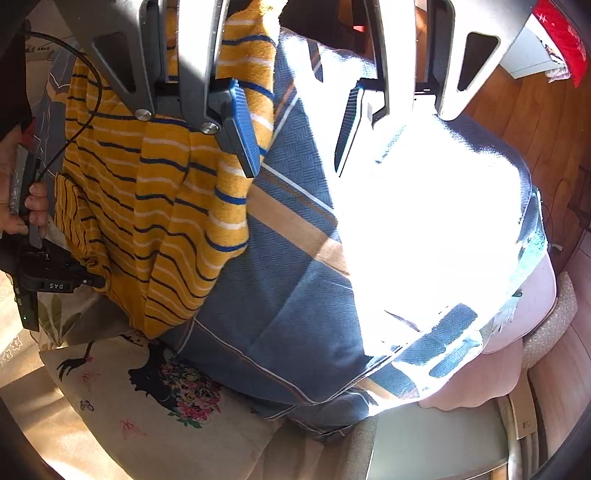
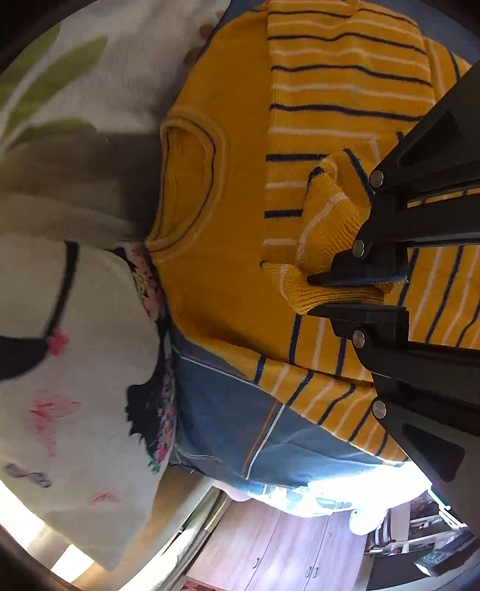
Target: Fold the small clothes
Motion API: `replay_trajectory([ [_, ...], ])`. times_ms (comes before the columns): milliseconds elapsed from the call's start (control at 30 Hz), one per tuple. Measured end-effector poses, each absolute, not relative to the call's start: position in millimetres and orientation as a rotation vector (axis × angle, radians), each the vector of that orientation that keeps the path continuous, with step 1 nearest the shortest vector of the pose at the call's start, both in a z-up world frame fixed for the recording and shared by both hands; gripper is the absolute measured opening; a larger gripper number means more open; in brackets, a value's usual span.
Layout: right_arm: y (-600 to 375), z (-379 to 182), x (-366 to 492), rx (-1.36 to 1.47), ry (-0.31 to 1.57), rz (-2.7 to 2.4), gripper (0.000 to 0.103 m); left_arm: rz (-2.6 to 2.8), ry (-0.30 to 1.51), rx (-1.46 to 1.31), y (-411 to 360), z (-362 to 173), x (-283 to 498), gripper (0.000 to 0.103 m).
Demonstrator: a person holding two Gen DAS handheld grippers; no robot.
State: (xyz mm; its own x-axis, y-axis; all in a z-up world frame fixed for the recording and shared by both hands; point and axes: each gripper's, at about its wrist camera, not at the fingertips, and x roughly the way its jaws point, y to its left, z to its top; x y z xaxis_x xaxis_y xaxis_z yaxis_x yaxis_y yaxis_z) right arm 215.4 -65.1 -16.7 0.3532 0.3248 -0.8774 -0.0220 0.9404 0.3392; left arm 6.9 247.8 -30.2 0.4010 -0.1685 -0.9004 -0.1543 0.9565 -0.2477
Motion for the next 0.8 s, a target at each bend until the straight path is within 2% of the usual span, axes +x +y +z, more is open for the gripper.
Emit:
replay_trajectory([
  [100,-47.2,-38.9,231.1,0.332,1.236,0.286,0.018,0.007,1.183,-0.334,263.1,-38.2,10.8,0.041],
  [233,-33.4,-32.2,230.2,0.428,1.196,0.407,0.044,0.015,1.205,-0.356,274.9,-47.4,18.1,0.041],
  [267,-31.8,-25.8,227.3,0.417,1.171,0.415,0.047,0.015,1.21,-0.362,276.6,-49.0,19.9,0.041],
  [467,-50.7,-23.7,207.2,0.273,1.143,0.204,0.047,0.0,1.214,-0.374,278.7,-53.1,30.2,0.041],
  [600,-65.9,-63.5,199.1,0.352,1.23,0.174,0.047,-0.006,1.224,-0.375,274.5,-57.5,35.6,0.041],
  [700,-79.7,-76.7,193.4,0.407,1.214,0.167,0.048,-0.005,1.227,-0.36,270.7,-59.1,37.2,0.042],
  [800,-88.3,-81.0,191.9,0.487,1.192,0.198,0.065,0.005,1.223,-0.362,268.7,-58.1,35.3,0.042],
])
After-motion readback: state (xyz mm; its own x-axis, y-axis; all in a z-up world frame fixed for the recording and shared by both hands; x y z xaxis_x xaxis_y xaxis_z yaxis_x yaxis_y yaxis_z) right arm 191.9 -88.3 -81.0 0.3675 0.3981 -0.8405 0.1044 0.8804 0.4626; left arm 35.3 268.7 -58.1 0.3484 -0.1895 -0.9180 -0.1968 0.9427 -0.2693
